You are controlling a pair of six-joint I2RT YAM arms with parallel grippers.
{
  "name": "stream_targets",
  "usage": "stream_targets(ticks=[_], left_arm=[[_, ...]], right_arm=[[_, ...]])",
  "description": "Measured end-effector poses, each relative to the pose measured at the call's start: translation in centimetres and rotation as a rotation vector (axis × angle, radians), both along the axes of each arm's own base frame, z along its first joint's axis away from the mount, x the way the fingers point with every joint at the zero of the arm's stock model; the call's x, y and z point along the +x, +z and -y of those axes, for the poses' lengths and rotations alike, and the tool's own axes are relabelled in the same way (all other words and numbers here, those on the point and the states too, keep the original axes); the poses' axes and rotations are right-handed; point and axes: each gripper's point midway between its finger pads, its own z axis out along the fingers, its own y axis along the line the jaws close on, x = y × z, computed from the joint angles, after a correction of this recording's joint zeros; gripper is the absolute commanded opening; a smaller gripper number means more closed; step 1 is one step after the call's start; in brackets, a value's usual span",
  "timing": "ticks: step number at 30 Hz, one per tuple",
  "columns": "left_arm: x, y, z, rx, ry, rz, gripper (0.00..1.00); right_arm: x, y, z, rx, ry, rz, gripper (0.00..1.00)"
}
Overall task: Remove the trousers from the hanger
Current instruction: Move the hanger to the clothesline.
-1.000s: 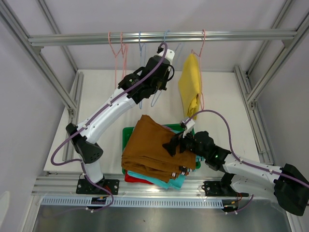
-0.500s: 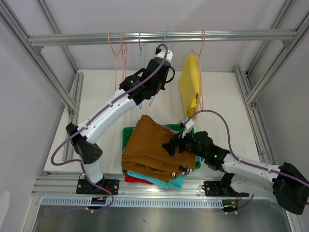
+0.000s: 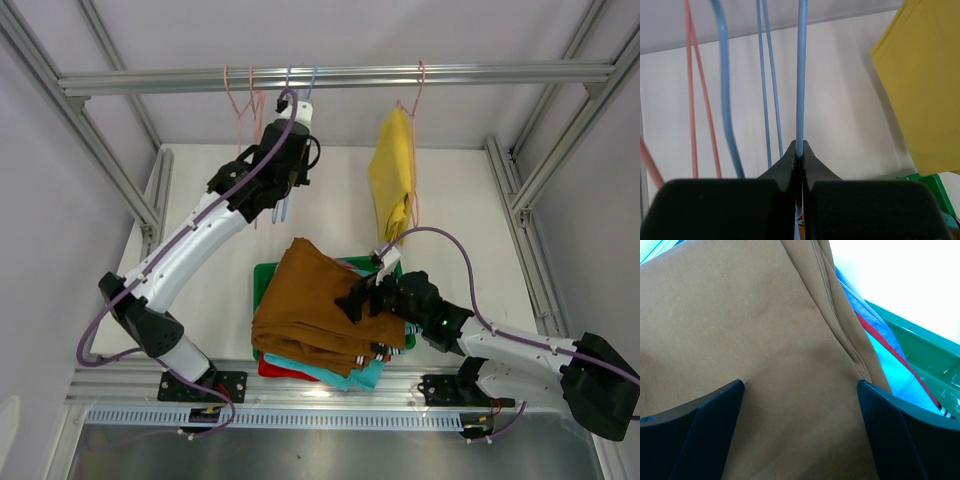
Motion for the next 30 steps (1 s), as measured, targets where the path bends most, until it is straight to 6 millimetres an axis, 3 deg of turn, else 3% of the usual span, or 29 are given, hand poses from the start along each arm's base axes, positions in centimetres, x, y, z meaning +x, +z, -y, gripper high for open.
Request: stream_targets(ticks=[15, 28, 29, 30], left_arm=[[-0.1, -0.4, -6.0, -0.087, 0.083, 0.008, 0.01], [-0.3, -0.4, -7.9, -0.119, 0.095, 0.010, 0.01], [-0.4, -0.4, -8.0, -0.123, 0.095, 0.010, 0.05], [-0.5, -0.4, -8.0, -0.127, 0.094, 0.011, 0.19]], right_arm=[[0.2, -0.3, -0.3, -0.006, 0.001, -0.003, 1.00], [0.3, -0.5, -0.6, -0.012, 0.000, -0.006, 0.99], [0.3, -0.5, -0.7, -0.013, 0.001, -0.006, 1.00], [0.3, -0.5, -0.7, -0.013, 0.001, -0.006, 0.99]])
